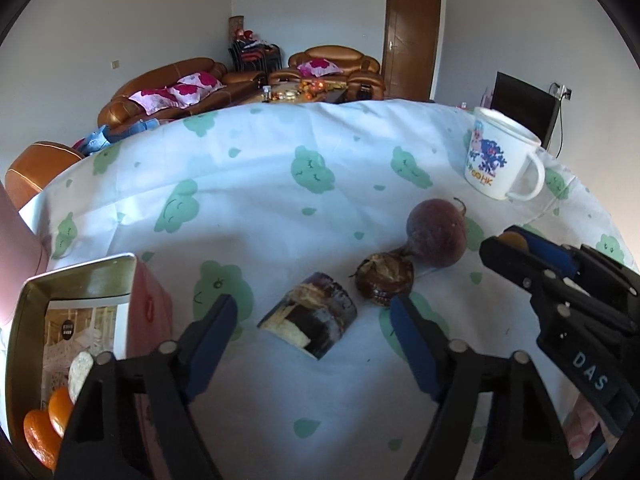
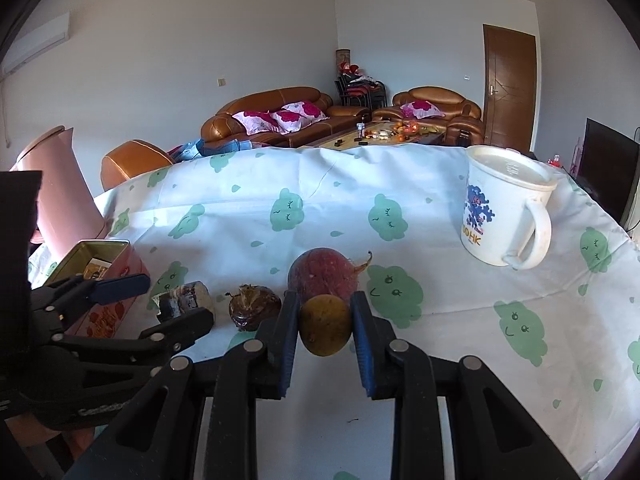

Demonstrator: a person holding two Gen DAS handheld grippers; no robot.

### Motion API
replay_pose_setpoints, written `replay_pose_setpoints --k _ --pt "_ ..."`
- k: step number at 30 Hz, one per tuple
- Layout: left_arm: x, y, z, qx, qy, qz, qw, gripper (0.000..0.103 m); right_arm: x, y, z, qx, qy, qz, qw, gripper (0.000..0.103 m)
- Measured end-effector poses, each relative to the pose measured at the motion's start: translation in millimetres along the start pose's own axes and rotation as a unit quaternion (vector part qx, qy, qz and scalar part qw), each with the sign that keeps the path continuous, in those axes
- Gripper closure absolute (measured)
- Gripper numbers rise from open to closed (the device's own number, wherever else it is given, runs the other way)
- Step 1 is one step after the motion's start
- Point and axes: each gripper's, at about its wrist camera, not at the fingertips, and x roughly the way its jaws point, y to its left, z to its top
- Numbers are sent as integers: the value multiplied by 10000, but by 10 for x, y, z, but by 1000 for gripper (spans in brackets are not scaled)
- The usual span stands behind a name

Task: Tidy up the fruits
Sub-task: 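Grasp another small yellow fruit with the right tool, then grasp the dark wrapped snack with the left tool while the right tool holds the yellow fruit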

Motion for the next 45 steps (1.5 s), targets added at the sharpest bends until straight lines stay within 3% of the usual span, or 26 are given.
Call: replay_pose_setpoints --k 4,11,13,26,45 --pt "71 -52 -8 99 128 57 9999 37 -11 16 -2 -36 -31 0 10000 75" --pt "133 -86 -11 147 124 261 9995 40 -19 46 -12 -92 -54 45 9999 75" --pt "140 -80 -10 140 145 214 9996 47 -21 46 -13 -90 -58 61 9999 75" --pt "-12 -44 -41 41 -179 31 9998 47 -93 42 -12 -88 -247 184 9995 75" --pt "-241 10 -68 -69 -770 64 9970 47 -211 85 -37 -244 -531 446 9973 75"
